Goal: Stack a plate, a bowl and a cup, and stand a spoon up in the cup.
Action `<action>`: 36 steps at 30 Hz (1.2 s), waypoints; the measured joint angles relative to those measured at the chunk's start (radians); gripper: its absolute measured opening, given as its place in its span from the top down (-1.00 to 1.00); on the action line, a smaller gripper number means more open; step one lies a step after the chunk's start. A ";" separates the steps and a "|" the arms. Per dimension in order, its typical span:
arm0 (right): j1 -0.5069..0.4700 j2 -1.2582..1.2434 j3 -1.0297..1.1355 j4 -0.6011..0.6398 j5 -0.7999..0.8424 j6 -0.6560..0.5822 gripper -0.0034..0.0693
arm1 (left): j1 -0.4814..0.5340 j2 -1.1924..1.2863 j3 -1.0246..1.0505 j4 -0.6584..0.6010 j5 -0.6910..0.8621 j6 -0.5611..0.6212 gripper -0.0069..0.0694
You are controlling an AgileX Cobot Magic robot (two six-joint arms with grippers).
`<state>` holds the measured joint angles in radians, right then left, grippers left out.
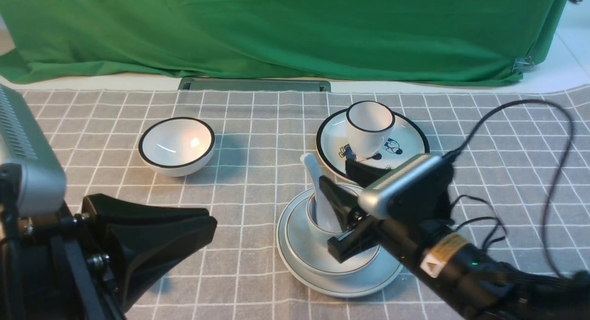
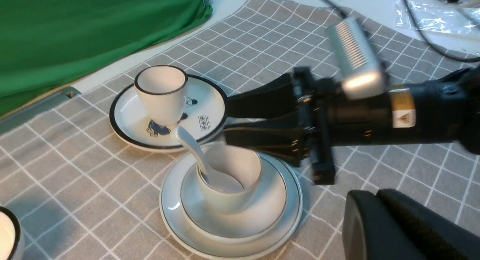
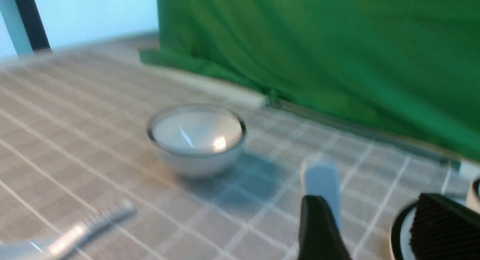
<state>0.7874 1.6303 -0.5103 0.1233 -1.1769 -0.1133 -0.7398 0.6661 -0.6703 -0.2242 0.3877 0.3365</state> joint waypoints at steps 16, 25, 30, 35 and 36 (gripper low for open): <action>0.018 -0.953 0.012 -0.006 1.342 0.058 0.67 | 0.000 -0.279 0.570 -0.050 -0.737 -0.005 0.79; 0.018 -1.089 0.017 -0.004 1.521 0.160 0.64 | 0.000 -0.280 0.675 0.063 -0.820 -0.005 0.79; 0.018 -1.089 0.017 -0.003 1.518 0.167 0.58 | 0.000 -0.280 0.677 0.127 -0.697 -0.007 0.79; 0.018 -1.089 0.017 -0.010 1.516 0.170 0.55 | 0.000 -0.280 0.677 0.133 -0.663 -0.006 0.79; 0.016 -1.095 0.018 -0.030 1.511 0.169 0.54 | 0.000 -0.280 0.677 0.134 -0.661 -0.006 0.79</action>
<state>0.8037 0.5355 -0.4927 0.0933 0.3341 0.0554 -0.7398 0.3857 0.0063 -0.0904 -0.2736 0.3303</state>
